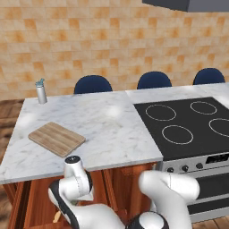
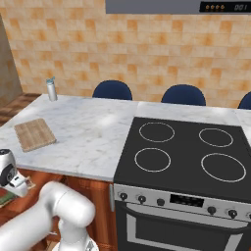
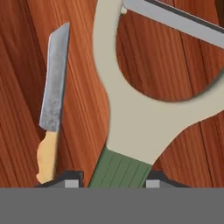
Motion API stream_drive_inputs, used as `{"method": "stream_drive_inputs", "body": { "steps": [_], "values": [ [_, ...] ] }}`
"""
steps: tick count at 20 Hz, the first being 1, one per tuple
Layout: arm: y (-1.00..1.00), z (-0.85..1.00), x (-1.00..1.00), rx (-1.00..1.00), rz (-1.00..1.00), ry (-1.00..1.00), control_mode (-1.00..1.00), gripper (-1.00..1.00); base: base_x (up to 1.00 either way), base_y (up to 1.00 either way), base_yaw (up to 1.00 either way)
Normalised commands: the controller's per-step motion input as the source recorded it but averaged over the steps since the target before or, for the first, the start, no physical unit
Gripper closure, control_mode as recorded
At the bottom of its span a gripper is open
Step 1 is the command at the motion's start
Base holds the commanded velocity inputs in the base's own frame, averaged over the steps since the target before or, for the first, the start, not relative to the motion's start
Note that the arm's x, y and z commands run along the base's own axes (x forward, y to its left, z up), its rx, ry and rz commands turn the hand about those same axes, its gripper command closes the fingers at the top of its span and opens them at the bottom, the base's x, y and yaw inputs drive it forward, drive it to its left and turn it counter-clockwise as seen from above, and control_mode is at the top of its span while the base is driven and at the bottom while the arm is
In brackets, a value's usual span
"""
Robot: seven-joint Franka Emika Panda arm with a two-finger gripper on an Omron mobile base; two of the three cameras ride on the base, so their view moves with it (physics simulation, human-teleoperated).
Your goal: Open the drawer on the left and place the cutting tools on the cutting board.
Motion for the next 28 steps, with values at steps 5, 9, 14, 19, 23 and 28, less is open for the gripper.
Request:
{"method": "stream_drive_inputs", "body": {
  "steps": [5, 9, 14, 19, 23, 28],
  "values": [
    [0.04, 1.00, -0.07, 0.00, -0.20, -0.17, -1.00, 1.00, 0.00, 0.00, 0.00],
    [0.01, 1.00, 0.38, 0.00, -0.17, -0.19, -1.00, 1.00, 0.00, 0.00, 0.00],
    [0.00, 1.00, 0.92, 0.00, -0.08, -0.08, -1.00, 1.00, 0.00, 0.00, 0.00],
    [0.00, 1.00, 1.00, 0.00, -0.04, 0.01, -1.00, 1.00, 0.00, 0.00, 0.00],
    [0.23, 0.76, 1.00, 0.00, 0.00, 0.12, -1.00, 1.00, 0.00, 0.00, 0.00],
    [0.30, 0.08, 0.81, -0.05, -0.01, 0.19, -1.00, 1.00, 0.00, 0.00, 0.00]
  ]
}}
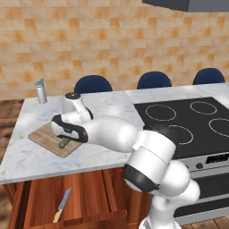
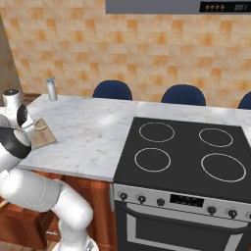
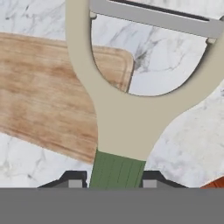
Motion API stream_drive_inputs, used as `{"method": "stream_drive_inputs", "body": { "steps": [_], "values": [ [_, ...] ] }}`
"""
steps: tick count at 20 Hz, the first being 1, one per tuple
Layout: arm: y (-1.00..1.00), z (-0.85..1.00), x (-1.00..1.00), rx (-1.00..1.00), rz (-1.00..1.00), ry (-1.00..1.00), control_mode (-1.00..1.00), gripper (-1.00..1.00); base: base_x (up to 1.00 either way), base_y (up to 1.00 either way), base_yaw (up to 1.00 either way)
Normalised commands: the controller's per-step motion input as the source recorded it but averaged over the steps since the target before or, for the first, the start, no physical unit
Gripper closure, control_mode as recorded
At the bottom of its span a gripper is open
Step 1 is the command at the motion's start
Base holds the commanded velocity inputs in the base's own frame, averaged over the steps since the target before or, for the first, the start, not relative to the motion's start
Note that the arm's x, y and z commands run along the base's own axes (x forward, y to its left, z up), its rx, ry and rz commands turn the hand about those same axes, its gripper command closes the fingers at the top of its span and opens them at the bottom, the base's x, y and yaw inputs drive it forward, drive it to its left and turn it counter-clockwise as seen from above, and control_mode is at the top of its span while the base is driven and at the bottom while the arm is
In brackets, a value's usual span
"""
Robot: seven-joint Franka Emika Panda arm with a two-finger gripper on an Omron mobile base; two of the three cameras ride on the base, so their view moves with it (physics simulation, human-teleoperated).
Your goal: Open the drawer on the left and place the cutting tools on the cutting board.
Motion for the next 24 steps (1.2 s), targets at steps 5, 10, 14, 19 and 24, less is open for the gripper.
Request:
{"method": "stream_drive_inputs", "body": {
  "steps": [5, 10, 14, 19, 24],
  "values": [
    [0.06, -0.23, 0.34, -0.07, 0.00, 0.05, -1.00, 1.00, 0.00, 0.00, 0.00],
    [0.17, -0.02, 0.39, -0.09, 0.00, 0.00, -1.00, 1.00, 0.00, 0.00, 0.00],
    [0.17, -0.19, 0.33, -0.14, 0.00, 0.02, -1.00, 1.00, 0.00, 0.00, 0.00],
    [0.16, -0.15, 0.41, -0.07, 0.00, 0.02, -1.00, 1.00, 0.00, 0.00, 0.00],
    [0.17, -0.04, 0.39, 0.00, 0.00, 0.03, -1.00, -1.00, 0.00, 0.00, 0.00]
  ]
}}
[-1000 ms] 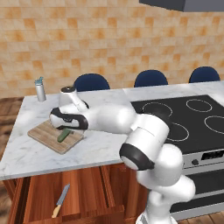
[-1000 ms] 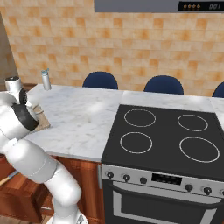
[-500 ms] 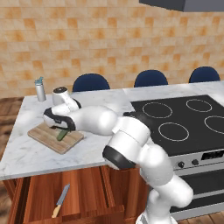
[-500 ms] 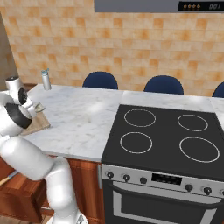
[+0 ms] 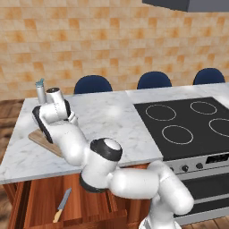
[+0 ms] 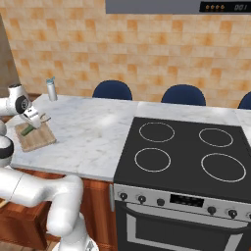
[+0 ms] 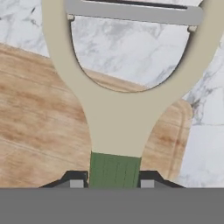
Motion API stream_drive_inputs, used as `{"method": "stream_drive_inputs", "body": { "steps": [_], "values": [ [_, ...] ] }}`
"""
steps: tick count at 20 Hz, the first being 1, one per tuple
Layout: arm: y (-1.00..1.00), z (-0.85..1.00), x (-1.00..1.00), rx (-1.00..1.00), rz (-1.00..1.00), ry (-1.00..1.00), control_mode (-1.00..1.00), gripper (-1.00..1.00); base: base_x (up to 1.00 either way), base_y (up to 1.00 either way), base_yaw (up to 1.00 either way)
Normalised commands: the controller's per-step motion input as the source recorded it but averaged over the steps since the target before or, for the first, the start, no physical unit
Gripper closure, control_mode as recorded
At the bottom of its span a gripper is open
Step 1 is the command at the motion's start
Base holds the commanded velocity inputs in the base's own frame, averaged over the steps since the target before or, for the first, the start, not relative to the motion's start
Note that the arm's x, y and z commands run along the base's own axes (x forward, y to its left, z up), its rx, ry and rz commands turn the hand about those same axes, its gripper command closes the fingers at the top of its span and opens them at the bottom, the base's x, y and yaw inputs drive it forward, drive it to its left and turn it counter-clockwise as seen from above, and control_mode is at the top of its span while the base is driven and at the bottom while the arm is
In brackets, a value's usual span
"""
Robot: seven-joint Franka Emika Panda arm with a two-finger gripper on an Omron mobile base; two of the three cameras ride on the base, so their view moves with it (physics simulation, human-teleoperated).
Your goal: Open the drawer on the left and place the cutting tools on the cutting board.
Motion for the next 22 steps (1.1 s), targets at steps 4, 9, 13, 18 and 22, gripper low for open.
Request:
{"method": "stream_drive_inputs", "body": {
  "steps": [4, 9, 13, 18, 22],
  "values": [
    [0.02, -0.01, 0.15, 0.00, 0.00, 0.01, -1.00, -1.00, 0.00, 0.00, 0.00],
    [0.00, -0.05, -0.09, 0.00, 0.00, 0.00, -1.00, -1.00, 0.00, 0.00, 0.00],
    [-0.22, -0.28, -0.91, 0.00, 0.05, 0.00, -1.00, -1.00, 0.00, 0.00, 0.00],
    [-0.77, -0.59, -1.00, 0.03, 0.11, -0.01, -1.00, -1.00, 0.00, 0.00, 0.00],
    [-1.00, -0.58, -1.00, 0.07, 0.11, 0.00, -1.00, -1.00, 0.00, 0.00, 0.00]
  ]
}}
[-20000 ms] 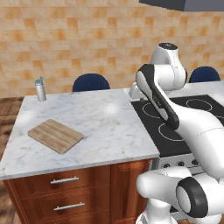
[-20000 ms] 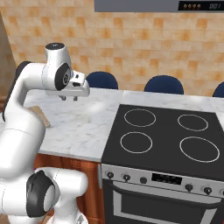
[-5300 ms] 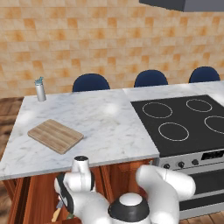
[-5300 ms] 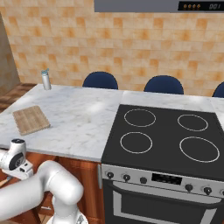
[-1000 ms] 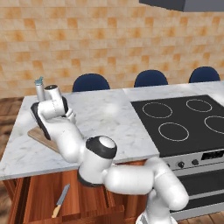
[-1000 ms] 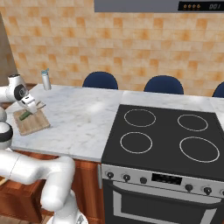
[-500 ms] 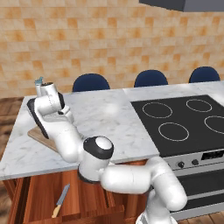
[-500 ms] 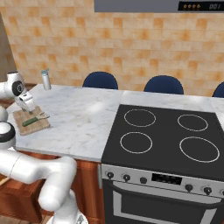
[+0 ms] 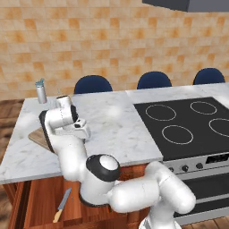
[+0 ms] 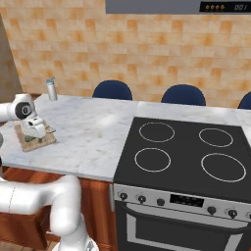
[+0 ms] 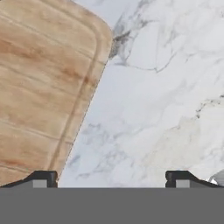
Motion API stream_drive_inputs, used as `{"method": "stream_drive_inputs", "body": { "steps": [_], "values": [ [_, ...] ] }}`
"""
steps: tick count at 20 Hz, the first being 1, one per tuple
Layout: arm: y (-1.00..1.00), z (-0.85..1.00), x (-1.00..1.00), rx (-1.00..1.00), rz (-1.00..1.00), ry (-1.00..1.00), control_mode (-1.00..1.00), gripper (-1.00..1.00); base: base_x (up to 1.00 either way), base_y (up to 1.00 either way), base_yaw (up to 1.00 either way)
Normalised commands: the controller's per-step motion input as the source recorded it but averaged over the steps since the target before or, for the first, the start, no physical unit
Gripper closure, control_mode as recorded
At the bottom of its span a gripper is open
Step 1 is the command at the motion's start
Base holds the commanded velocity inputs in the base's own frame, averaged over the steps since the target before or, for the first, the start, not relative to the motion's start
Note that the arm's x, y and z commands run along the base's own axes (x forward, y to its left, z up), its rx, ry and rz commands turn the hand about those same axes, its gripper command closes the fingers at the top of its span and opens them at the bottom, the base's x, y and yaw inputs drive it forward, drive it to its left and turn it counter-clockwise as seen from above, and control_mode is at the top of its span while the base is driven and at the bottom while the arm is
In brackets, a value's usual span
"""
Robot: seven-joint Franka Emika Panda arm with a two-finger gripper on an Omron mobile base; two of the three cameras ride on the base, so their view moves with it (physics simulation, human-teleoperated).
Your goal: Open the drawer on the left and place the cutting tools on the cutting board.
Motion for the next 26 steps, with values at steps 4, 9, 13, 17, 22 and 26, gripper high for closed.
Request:
{"method": "stream_drive_inputs", "body": {
  "steps": [4, 9, 13, 17, 22, 26],
  "values": [
    [-0.96, -0.32, -1.00, 0.15, 0.15, -0.03, -1.00, -1.00, 0.00, 0.00, 0.00],
    [-0.05, 0.53, -1.00, 0.15, 0.14, -0.01, -1.00, -1.00, 0.00, 0.00, 0.00],
    [0.23, 0.71, -1.00, 0.14, 0.15, 0.00, -1.00, -1.00, 0.00, 0.00, 0.00],
    [0.08, 0.09, -0.57, 0.12, 0.10, 0.00, -1.00, -1.00, 0.00, 0.00, 0.00],
    [0.00, 0.45, 0.25, 0.06, 0.00, 0.00, -1.00, -1.00, 0.00, 0.00, 0.00],
    [0.00, 0.71, 0.73, 0.07, 0.00, 0.17, -1.00, -1.00, 0.00, 0.00, 0.00]
  ]
}}
